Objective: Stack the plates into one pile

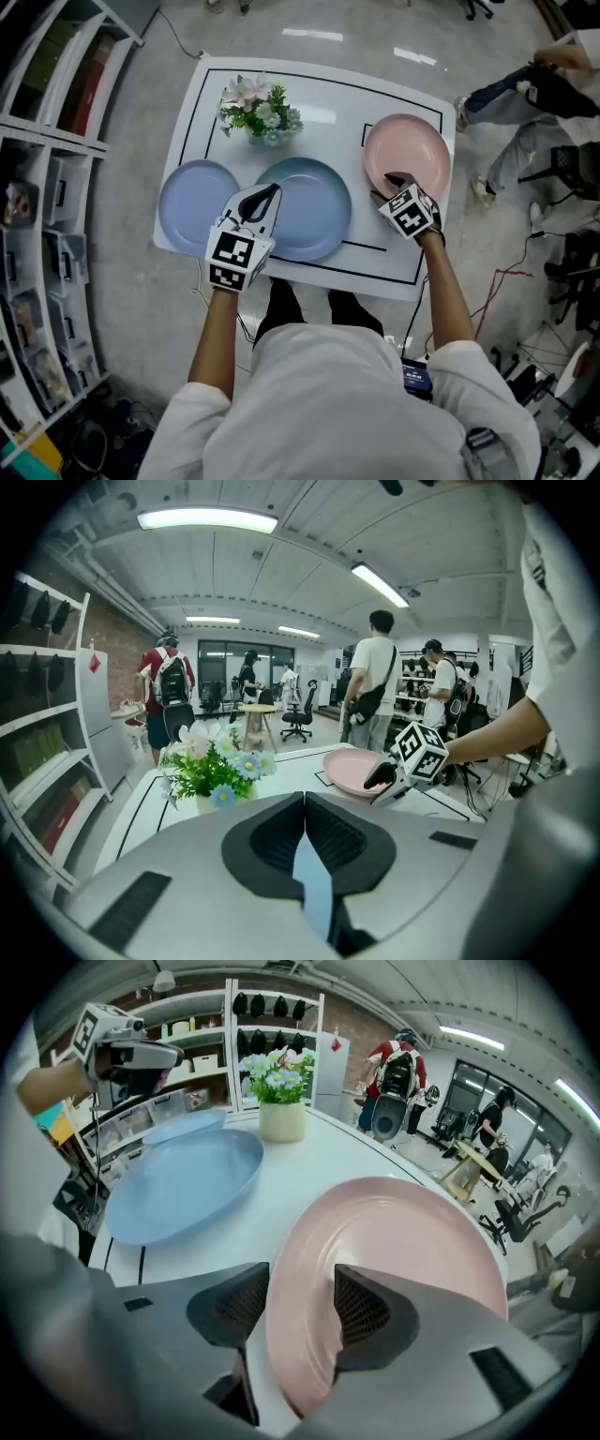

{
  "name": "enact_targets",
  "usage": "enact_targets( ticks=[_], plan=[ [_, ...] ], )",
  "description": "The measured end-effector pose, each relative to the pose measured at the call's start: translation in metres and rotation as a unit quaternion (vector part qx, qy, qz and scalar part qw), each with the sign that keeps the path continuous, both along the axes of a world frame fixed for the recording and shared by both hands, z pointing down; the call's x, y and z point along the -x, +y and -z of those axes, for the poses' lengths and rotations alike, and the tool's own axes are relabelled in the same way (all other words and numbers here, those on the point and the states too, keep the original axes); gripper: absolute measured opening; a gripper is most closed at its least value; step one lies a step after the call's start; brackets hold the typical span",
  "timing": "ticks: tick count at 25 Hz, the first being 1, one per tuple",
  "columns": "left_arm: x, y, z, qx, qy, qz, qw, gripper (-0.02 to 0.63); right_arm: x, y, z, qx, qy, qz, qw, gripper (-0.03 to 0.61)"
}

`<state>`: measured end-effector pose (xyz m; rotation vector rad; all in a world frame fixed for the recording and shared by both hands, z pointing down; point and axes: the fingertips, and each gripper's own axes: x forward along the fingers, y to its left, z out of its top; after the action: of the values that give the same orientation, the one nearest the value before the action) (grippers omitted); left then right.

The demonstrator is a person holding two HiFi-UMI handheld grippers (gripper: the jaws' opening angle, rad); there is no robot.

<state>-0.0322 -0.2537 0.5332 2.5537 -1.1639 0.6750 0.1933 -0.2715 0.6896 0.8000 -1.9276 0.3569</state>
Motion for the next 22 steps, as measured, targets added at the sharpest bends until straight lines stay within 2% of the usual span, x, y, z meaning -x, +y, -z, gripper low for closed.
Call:
enact_targets(
  ticks=[7,11,13,18,22],
  plan=[
    [0.009,0.002,-0.007,0.008,0.005,0.012,0.9999,0.019,0.0,-0.003,-0.004,-0.002,-0.006,-0.018,1.0,0.193],
    [0.006,0.003,-0.003,0.005,0.02,0.015,0.9997,0.018,-0.008,-0.004,-0.003,-0.035,0.06,0.003,0.998,0.087],
    [0.006,0.005,0.003,0.0,0.026,0.013,0.9996,0.019,-0.009,-0.003,0.003,-0.046,0.074,0.012,0.996,0.074],
    [0.005,0.012,0.032,-0.02,0.105,0.012,0.9942,0.02,-0.01,-0.002,0.04,-0.069,0.066,0.018,0.995,0.05],
    [0.013,0.01,0.038,-0.03,0.08,0.023,0.9961,0.02,-0.01,-0.006,0.072,-0.093,0.064,0.012,0.994,0.038]
  ],
)
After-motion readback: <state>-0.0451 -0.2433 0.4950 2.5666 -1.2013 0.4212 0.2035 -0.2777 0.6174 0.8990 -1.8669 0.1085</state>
